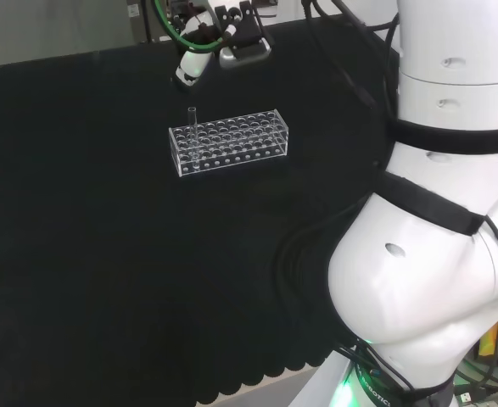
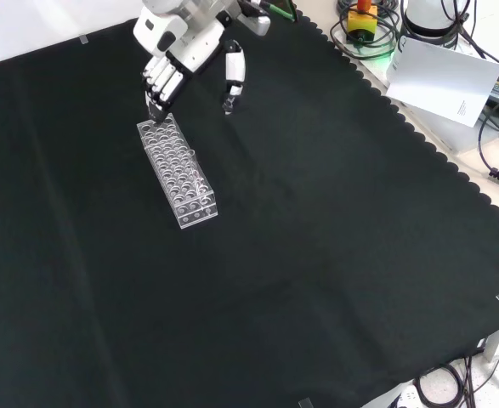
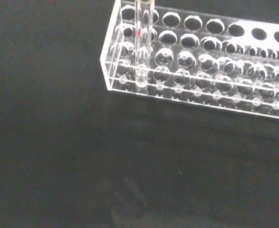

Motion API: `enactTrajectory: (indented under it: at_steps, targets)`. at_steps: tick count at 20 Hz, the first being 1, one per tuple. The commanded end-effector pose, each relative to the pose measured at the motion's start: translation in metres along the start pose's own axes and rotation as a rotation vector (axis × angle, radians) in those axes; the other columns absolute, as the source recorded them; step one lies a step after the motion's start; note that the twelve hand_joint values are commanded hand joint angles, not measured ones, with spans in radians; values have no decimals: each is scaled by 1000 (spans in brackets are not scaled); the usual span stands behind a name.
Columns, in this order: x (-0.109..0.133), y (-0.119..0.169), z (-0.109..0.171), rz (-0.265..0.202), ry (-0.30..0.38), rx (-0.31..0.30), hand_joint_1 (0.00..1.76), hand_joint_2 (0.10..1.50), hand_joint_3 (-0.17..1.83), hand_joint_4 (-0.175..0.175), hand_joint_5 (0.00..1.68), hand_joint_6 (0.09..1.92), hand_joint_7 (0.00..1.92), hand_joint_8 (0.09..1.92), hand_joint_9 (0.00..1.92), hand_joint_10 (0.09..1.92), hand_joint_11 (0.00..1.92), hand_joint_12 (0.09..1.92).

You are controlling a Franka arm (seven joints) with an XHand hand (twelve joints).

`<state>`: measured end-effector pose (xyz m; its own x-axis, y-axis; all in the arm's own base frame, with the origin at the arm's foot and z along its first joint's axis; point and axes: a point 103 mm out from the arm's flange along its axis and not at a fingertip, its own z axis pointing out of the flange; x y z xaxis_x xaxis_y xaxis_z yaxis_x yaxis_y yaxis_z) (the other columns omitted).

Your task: Pick up the test tube.

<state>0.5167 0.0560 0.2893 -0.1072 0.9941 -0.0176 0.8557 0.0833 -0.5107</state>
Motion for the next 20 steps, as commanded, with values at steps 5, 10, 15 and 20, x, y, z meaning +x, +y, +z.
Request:
enactTrajectory:
  at_steps: [5,10,15,20]
  targets:
    - [1,19,27,5,8,32,589,856,356,-24,165,87,87,789,0,825,0,1467]
    - [-3,32,36,25,-12,57,592,850,360,-25,173,87,98,797,0,843,0,1477]
    - [-10,44,45,41,-50,77,601,839,371,-27,188,87,120,812,0,887,0,1492]
    - [-13,52,53,55,-66,99,610,830,381,-34,231,87,185,842,43,934,0,1498]
